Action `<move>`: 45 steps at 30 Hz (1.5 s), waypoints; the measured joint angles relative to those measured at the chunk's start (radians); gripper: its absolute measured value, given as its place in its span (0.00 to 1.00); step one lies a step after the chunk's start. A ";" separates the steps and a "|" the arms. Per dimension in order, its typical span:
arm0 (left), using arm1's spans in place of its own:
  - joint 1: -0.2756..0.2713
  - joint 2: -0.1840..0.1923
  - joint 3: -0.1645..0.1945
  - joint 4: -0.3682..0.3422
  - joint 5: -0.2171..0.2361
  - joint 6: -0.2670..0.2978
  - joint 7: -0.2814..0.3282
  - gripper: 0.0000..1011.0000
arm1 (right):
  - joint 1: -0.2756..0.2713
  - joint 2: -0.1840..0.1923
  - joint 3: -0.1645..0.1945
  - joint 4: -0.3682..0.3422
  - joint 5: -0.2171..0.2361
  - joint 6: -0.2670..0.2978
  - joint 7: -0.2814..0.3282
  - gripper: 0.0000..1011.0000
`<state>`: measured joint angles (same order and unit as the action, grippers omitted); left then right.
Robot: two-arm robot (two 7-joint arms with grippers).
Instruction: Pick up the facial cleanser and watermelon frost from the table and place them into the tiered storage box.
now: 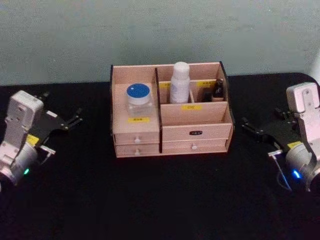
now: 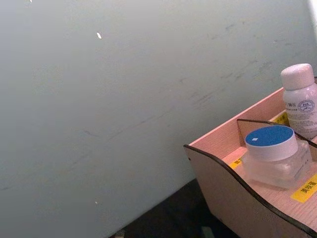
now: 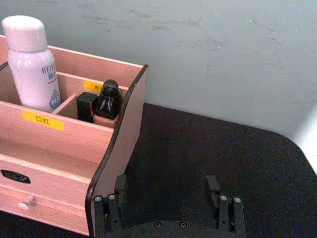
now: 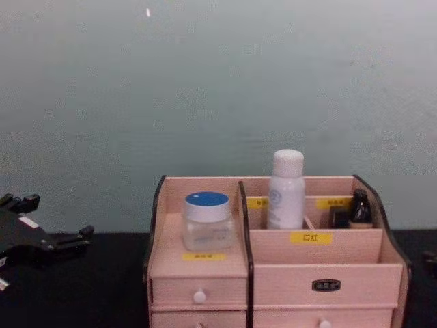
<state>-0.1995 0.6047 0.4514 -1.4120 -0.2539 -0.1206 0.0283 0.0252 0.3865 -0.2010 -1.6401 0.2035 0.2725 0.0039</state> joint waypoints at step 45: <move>0.000 0.000 0.000 0.000 0.000 0.000 0.000 0.99 | -0.004 0.003 0.000 -0.008 0.003 -0.007 -0.004 0.99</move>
<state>-0.1995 0.6047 0.4514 -1.4120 -0.2539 -0.1205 0.0283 0.0208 0.3894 -0.2011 -1.6477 0.2066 0.2656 -0.0005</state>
